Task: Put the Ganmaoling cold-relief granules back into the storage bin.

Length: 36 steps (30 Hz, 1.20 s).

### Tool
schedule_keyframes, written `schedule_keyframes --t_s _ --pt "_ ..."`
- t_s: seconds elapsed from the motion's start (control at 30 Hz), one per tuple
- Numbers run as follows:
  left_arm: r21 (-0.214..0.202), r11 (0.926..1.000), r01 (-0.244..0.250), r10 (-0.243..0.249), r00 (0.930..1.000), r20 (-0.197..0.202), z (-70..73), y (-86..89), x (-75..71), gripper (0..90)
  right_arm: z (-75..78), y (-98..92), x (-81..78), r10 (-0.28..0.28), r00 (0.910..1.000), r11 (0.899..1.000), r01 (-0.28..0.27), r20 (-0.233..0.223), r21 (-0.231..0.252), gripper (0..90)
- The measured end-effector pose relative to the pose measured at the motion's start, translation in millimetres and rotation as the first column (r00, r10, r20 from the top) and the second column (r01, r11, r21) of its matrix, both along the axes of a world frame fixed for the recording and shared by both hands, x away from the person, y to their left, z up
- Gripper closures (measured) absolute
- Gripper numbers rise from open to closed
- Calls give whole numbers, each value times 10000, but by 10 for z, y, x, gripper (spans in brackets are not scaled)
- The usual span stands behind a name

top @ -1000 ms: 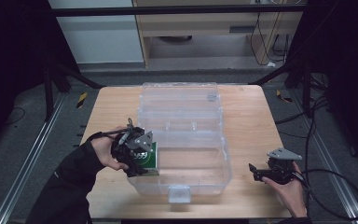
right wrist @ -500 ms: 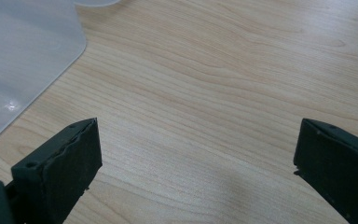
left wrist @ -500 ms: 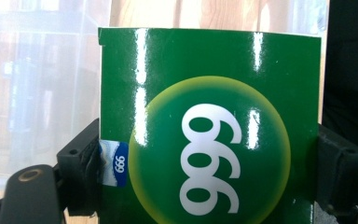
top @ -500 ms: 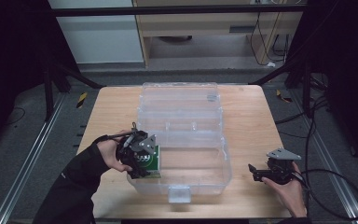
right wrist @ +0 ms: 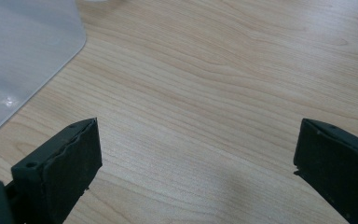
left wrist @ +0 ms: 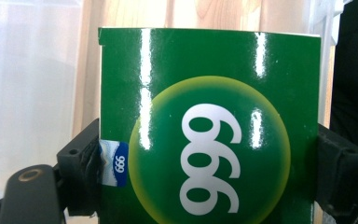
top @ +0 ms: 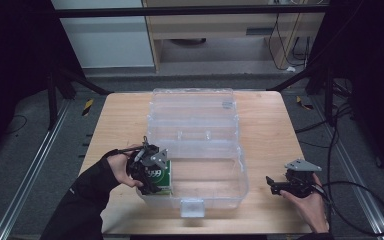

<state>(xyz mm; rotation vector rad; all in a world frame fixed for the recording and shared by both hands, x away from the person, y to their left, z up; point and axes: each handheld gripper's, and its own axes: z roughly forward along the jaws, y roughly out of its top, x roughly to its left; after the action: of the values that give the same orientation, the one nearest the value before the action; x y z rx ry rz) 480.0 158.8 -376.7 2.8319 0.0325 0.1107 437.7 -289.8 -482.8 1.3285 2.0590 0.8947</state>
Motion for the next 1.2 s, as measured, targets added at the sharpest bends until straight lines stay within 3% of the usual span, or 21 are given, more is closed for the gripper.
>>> schedule_keyframes --t_s 0.6,1.2 --pt "207 9998 -48 53 9996 -261 -264 -21 35 145 -5 6 2 25 10000 10000 -25 -54 -24 13" --pt "204 9997 -94 96 9999 -106 -295 -10 18 131 -5 7 2 36 10000 10000 -36 -66 -7 12"
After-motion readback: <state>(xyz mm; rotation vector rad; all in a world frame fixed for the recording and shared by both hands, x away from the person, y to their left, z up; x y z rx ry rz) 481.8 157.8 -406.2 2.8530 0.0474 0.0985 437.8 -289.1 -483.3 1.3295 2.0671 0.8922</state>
